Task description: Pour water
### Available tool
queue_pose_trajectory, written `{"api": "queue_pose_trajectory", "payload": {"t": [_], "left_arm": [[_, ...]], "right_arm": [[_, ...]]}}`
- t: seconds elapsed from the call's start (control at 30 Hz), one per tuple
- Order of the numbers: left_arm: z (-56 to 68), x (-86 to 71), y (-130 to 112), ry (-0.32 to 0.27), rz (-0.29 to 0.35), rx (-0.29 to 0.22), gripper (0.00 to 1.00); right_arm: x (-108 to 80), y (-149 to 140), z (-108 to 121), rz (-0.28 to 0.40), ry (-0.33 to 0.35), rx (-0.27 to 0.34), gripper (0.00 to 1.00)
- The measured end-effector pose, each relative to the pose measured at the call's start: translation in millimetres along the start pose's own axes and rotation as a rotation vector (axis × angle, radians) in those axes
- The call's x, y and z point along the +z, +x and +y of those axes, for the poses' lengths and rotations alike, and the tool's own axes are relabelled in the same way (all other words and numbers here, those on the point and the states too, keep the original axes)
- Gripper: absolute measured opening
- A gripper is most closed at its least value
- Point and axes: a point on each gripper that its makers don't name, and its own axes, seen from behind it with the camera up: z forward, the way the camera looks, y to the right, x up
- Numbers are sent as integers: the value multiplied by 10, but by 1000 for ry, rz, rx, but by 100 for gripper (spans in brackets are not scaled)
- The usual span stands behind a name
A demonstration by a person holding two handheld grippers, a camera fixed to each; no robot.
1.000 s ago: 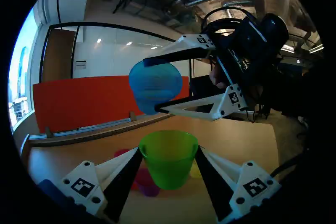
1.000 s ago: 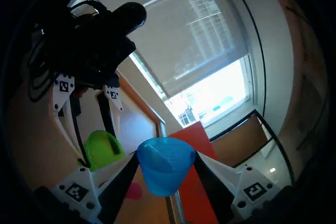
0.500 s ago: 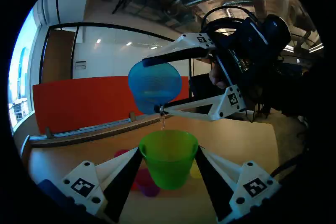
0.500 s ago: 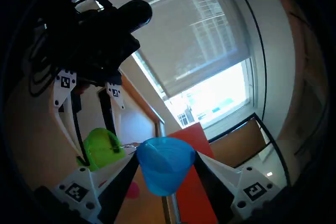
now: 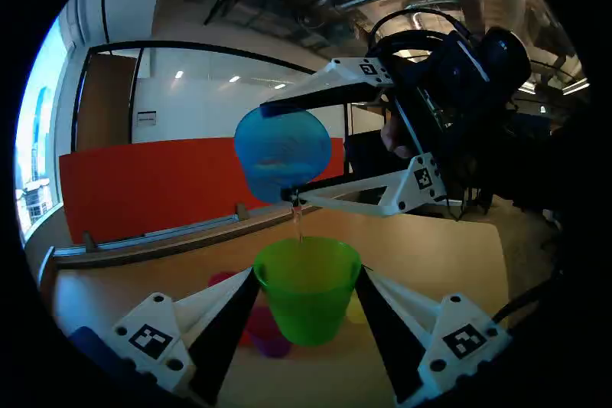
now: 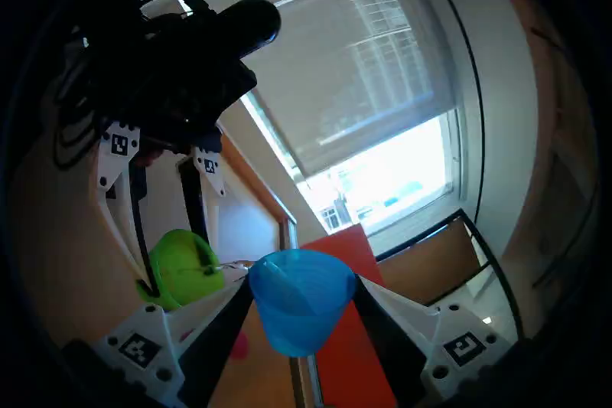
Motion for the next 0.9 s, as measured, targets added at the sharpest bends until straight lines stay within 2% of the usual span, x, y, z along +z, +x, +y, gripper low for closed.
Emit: {"api": "queue_pose_trajectory", "payload": {"t": [0.9], "left_arm": [[13, -3, -5, 0, -2, 3, 87]], "right_arm": [[-5, 28, 21, 7, -12, -37, 93]]}}
